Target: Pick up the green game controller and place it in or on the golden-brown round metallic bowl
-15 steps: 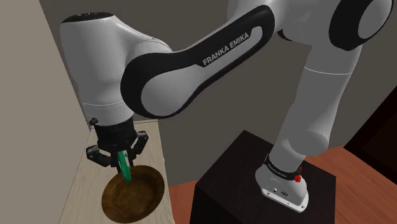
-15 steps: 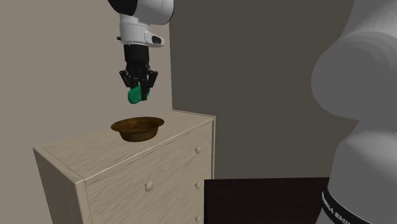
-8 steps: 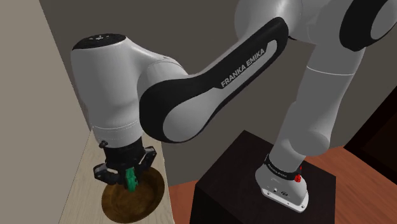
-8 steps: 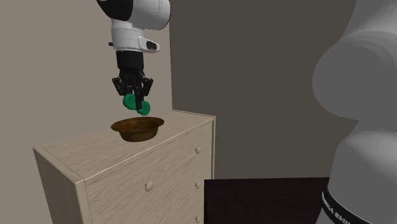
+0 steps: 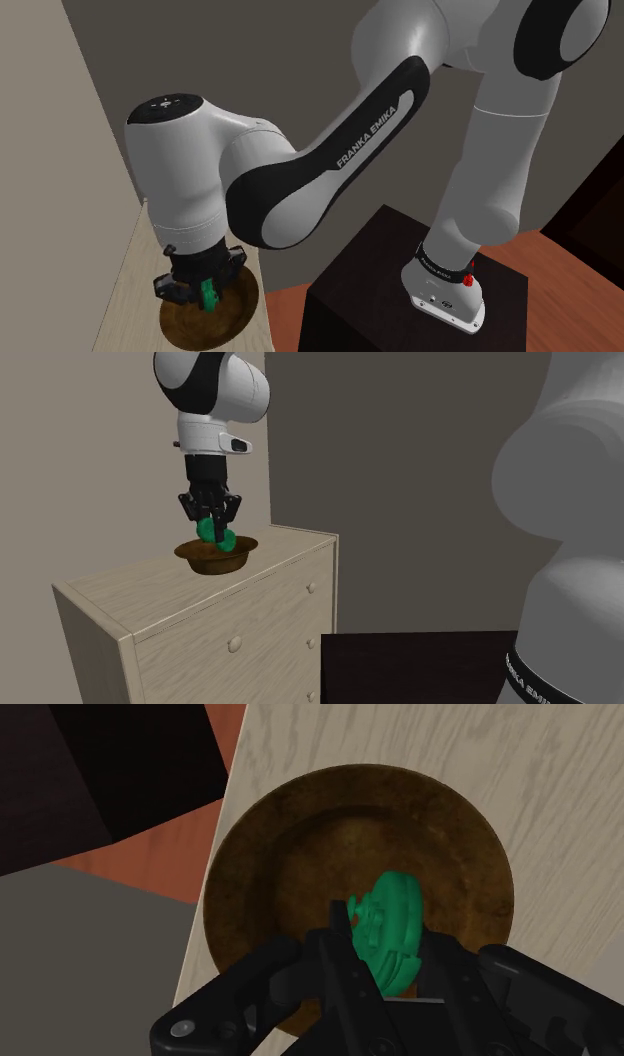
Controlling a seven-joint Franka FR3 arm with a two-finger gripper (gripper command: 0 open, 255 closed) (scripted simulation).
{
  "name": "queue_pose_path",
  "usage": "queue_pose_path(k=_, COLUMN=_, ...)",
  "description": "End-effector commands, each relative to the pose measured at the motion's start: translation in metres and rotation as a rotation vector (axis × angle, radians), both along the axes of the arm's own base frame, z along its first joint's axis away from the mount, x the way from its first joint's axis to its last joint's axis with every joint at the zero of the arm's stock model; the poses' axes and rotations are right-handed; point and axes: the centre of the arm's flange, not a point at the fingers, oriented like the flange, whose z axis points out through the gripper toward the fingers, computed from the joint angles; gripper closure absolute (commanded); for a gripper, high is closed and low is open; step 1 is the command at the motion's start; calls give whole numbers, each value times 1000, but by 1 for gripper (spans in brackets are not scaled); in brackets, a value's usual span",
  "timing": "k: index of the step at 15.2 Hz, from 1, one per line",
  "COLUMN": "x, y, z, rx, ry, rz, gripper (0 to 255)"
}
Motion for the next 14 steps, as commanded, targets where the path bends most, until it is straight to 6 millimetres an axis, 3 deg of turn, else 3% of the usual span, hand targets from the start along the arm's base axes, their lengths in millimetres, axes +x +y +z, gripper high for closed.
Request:
queue_pose_path(k=1, x=0, y=0, z=-3, rx=0, ry=0, rz=0, gripper=255)
queue_pose_path(k=7, x=0, y=0, z=-3, rx=0, ry=0, rz=0, gripper=255)
queue_pose_path(k=8, x=0, y=0, z=-3, rx=0, ry=0, rz=0, gripper=0)
queue_pose_path(k=13, x=0, y=0, z=-3, rx=0, ry=0, rz=0, gripper=0)
queue_pose_path(k=14, x=0, y=0, z=10, rx=0, ry=0, rz=0, gripper=0)
